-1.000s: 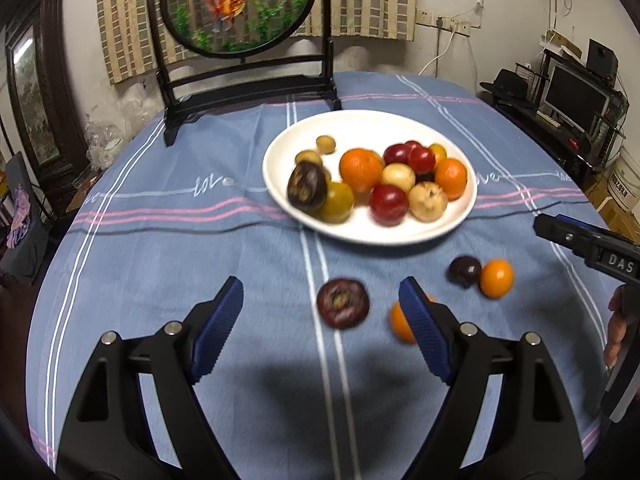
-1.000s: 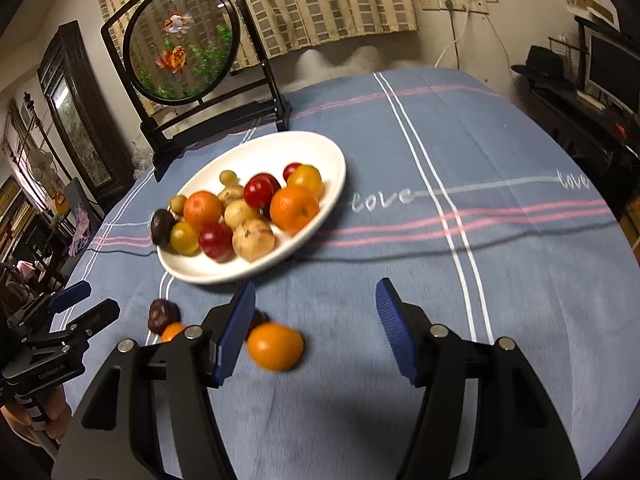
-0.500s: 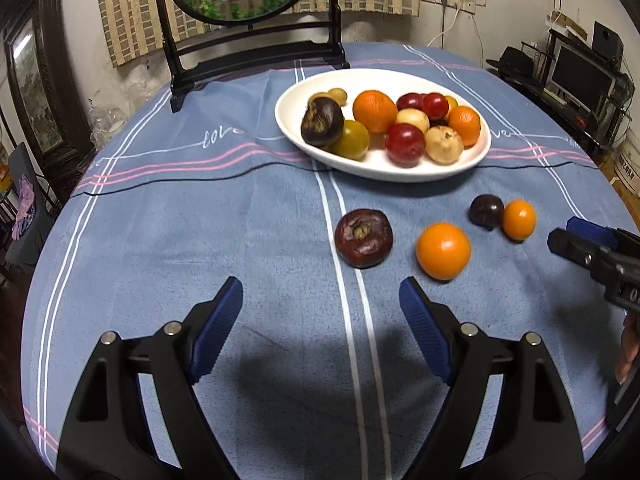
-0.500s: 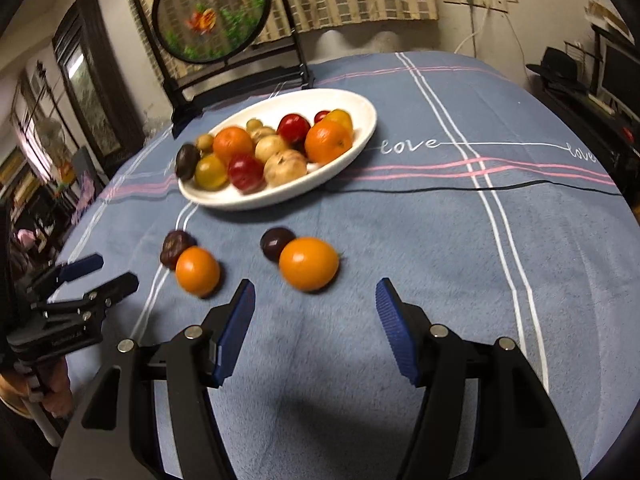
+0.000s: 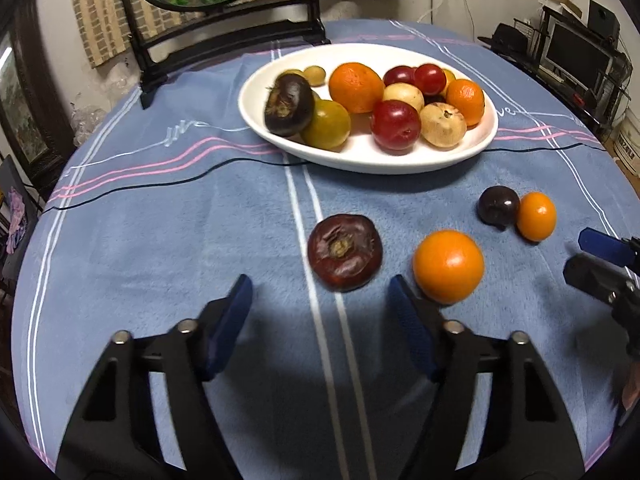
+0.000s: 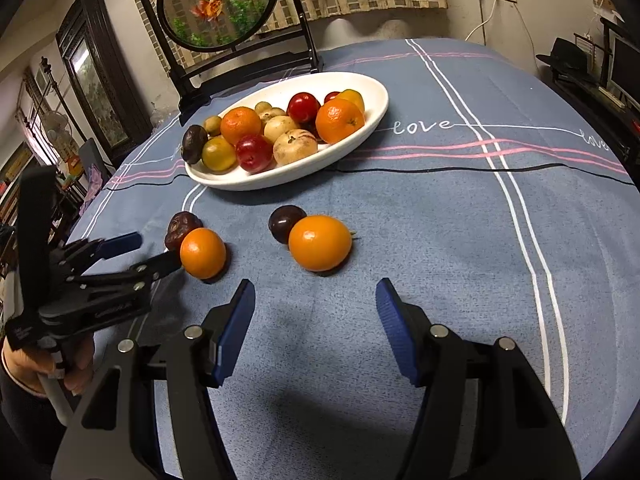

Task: Organize fruits
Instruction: 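Move both open grippers back toward the loose fruits on the cloth, then grasp the second dark mangosteen with the left gripper while the right grasps the orange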

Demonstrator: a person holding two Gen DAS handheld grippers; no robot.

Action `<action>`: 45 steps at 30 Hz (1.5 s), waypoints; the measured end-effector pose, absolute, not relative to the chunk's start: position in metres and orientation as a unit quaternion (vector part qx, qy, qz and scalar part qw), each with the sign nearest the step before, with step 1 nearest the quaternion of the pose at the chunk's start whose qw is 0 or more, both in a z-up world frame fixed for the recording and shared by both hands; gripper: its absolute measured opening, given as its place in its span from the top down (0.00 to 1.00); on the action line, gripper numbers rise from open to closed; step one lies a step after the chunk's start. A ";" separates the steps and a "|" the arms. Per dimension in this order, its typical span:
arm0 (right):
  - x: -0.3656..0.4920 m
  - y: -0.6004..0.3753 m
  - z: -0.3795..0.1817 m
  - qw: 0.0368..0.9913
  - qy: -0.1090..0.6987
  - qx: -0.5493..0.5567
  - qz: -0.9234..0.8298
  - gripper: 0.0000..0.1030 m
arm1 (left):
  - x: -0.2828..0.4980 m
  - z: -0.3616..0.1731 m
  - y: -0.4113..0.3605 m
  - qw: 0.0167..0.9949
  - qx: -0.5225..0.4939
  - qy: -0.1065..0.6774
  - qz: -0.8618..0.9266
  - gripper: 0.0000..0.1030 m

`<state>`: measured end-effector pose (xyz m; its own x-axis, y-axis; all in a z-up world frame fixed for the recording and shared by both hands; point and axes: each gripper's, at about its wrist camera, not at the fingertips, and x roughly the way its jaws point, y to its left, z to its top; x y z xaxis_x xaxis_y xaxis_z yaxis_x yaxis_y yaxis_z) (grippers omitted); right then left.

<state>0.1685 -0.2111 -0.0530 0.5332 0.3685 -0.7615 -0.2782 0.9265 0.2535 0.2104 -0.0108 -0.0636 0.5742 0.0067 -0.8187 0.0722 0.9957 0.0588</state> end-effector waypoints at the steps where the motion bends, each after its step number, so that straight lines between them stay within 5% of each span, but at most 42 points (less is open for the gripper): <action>1: 0.169 -0.211 -0.053 0.874 0.447 0.048 0.184 0.38 | 0.214 -0.066 -0.011 0.883 0.038 0.467 -0.027 0.50; 3: 0.170 -0.210 -0.053 0.874 0.449 0.044 0.182 0.38 | 0.219 -0.066 -0.011 0.883 0.024 0.466 -0.046 0.64; 16: 0.211 -0.177 -0.070 0.867 0.476 -0.048 0.142 0.39 | 0.217 -0.069 -0.010 0.894 0.017 0.443 -0.058 0.64; 19: 0.217 -0.173 -0.069 0.869 0.470 -0.058 0.143 0.58 | 0.218 -0.069 -0.010 0.894 0.014 0.443 -0.060 0.64; 41: 0.190 -0.191 -0.050 0.878 0.451 -0.012 0.159 0.58 | 0.216 -0.057 -0.012 0.900 0.015 0.431 -0.065 0.64; 43: 0.190 -0.192 -0.043 0.882 0.442 -0.012 0.160 0.58 | 0.213 -0.050 -0.010 0.903 0.011 0.424 -0.067 0.66; 45: 0.191 -0.193 -0.036 0.886 0.436 -0.013 0.159 0.58 | 0.211 -0.043 -0.009 0.904 0.006 0.421 -0.068 0.87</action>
